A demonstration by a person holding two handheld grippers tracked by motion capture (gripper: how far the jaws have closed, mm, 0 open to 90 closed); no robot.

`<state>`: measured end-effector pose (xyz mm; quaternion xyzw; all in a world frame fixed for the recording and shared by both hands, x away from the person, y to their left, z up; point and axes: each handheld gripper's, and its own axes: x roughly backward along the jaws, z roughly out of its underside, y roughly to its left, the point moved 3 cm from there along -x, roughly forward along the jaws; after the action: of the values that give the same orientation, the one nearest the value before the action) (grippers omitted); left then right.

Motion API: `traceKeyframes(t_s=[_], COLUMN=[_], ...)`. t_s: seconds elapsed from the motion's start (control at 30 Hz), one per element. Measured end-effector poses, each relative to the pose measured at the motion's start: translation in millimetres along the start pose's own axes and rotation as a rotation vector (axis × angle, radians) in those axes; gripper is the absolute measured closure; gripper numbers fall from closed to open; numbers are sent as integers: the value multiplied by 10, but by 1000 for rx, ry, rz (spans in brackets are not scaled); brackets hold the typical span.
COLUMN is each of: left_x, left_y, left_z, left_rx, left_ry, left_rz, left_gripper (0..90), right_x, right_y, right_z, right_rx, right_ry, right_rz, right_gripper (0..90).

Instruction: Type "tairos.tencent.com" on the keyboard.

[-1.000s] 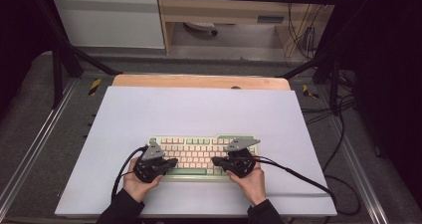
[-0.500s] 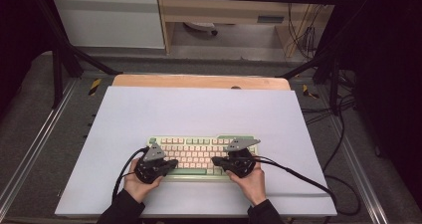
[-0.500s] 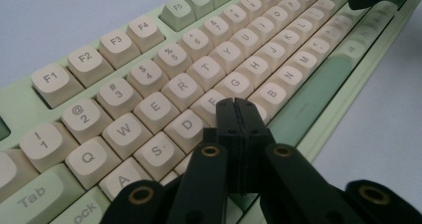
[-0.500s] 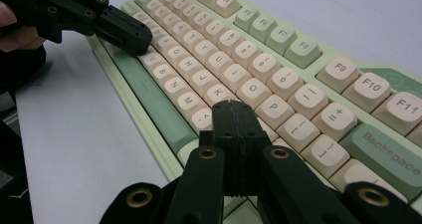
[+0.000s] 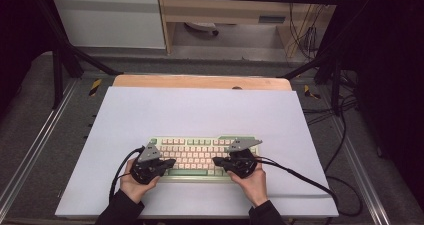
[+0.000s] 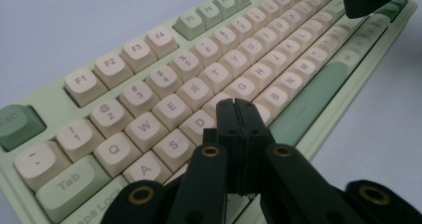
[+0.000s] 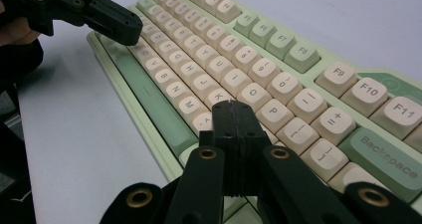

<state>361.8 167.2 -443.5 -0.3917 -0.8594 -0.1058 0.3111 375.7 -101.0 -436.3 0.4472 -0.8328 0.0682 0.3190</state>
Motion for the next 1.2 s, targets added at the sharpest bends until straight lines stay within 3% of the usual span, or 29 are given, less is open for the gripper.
traceKeyframes(t_s=[0.57,1.2], left_x=[125,125], left_y=[138,152], left_z=[65,77], left_rx=[35,41], left_ry=[-19,-24], left_rz=[-21,-15], left_gripper=[900,900], right_x=[-61,-264], right_y=[-31,-70], right_z=[-41,-163], right_rx=[-29,-57], right_ry=[-13,-5], right_rz=[-5,22], right_gripper=[900,900])
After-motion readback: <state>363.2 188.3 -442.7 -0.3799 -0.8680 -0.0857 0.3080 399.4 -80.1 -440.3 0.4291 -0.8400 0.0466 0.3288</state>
